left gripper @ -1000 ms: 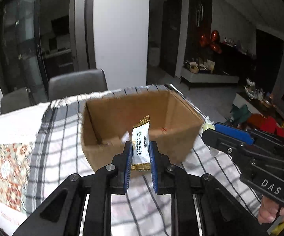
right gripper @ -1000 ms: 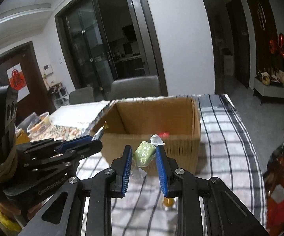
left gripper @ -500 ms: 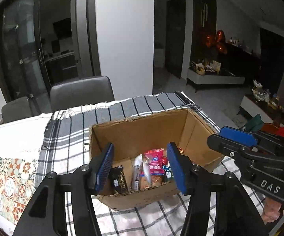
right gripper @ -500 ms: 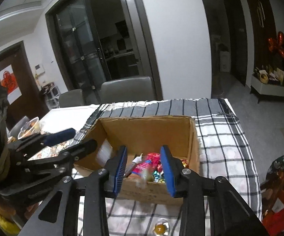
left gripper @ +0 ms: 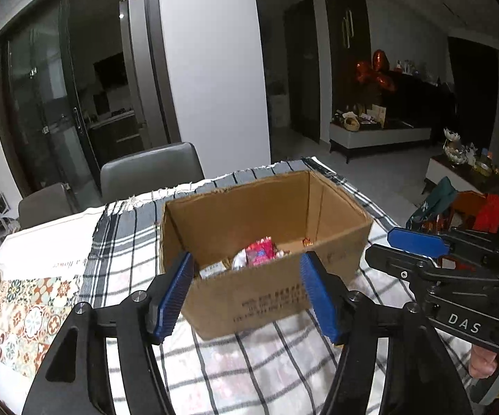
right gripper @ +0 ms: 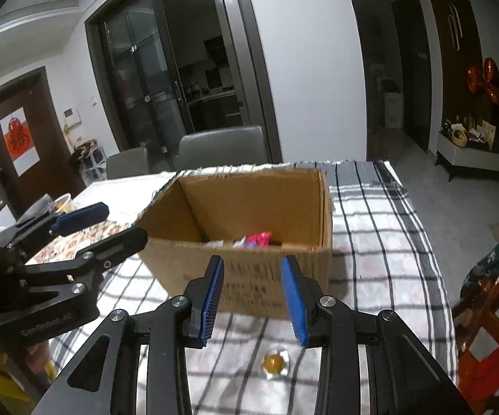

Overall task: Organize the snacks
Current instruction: 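Carry both candies over the box and open both tools to drop them, then grasp the orange egg-yolk candy with the right tool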

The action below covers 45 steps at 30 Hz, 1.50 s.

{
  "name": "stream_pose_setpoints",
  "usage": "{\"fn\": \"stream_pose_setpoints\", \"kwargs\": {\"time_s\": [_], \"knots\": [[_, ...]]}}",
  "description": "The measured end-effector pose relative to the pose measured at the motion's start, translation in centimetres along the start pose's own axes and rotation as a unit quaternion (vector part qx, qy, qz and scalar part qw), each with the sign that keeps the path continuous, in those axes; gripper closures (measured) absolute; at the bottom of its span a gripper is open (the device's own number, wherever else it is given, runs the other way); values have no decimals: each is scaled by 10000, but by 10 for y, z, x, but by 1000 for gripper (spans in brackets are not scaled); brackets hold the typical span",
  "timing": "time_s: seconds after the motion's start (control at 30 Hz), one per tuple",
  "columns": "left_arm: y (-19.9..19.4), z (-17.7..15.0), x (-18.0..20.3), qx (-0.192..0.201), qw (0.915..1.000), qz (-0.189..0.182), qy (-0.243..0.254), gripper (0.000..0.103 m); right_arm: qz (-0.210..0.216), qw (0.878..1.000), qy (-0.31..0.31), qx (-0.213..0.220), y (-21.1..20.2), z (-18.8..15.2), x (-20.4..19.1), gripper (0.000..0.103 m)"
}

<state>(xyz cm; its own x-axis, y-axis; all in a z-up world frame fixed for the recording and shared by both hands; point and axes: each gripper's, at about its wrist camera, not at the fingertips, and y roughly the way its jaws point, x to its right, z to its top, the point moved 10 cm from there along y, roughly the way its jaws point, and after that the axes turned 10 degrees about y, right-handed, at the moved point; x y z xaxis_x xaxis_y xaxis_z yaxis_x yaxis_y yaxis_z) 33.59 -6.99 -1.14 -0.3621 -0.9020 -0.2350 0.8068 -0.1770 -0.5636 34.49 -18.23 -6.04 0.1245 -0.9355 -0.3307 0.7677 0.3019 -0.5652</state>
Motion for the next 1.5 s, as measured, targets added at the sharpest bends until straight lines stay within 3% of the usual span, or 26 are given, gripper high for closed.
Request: {"fn": "stream_pose_setpoints", "kwargs": {"time_s": [0.3, 0.77, 1.5], "knots": [[-1, -41, 13, -288, 9996, -2, -65, 37, -59, 9992, 115, -379, 10, -41, 11, 67], [37, -101, 38, -1013, 9946, -191, -72, 37, -248, 9941, 164, -1048, 41, -96, 29, 67], [68, -124, 42, -1358, 9902, -295, -134, 37, -397, 9873, 226, -1521, 87, -118, 44, 73]]}}
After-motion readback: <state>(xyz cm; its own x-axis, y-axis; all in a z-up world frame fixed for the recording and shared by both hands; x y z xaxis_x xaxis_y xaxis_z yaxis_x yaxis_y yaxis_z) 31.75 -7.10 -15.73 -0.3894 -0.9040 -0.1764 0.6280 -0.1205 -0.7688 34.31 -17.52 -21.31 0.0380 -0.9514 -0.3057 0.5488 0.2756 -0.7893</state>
